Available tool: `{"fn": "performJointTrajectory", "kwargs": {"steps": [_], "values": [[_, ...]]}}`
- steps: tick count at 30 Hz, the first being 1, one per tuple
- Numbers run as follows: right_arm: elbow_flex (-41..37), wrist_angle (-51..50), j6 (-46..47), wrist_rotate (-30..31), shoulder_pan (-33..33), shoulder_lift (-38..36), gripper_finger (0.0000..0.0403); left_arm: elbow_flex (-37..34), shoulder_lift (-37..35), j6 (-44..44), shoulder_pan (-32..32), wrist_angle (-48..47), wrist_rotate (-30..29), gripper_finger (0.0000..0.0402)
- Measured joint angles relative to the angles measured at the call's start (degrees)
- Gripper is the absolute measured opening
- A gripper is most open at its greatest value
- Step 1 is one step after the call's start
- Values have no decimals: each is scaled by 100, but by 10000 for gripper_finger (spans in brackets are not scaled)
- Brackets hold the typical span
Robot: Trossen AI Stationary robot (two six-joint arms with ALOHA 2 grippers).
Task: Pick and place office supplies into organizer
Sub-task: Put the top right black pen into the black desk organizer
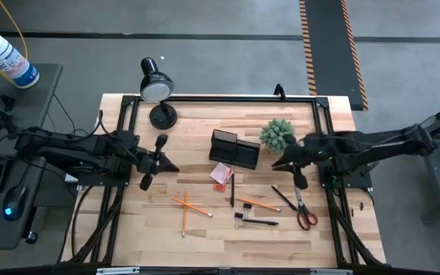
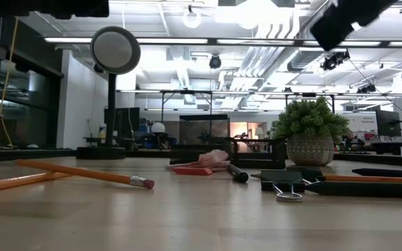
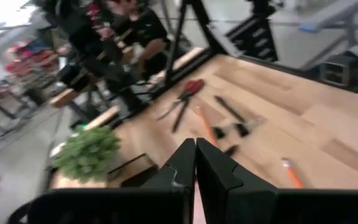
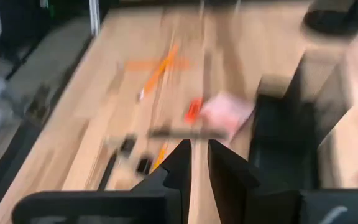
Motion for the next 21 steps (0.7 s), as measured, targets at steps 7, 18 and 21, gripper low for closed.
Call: {"fn": "performJointTrajectory", "kwargs": {"steps": [7, 18, 21], "values": [[0, -578, 549, -2, 327, 785, 52, 0, 214, 28, 7, -30, -126, 3], [0, -905, 1183, 38, 573, 1610, 42, -2, 244, 43, 7, -120, -366, 3], [0, -949, 1342, 62, 568, 1862, 41, -2, 244, 181, 7, -134, -424, 3]]}}
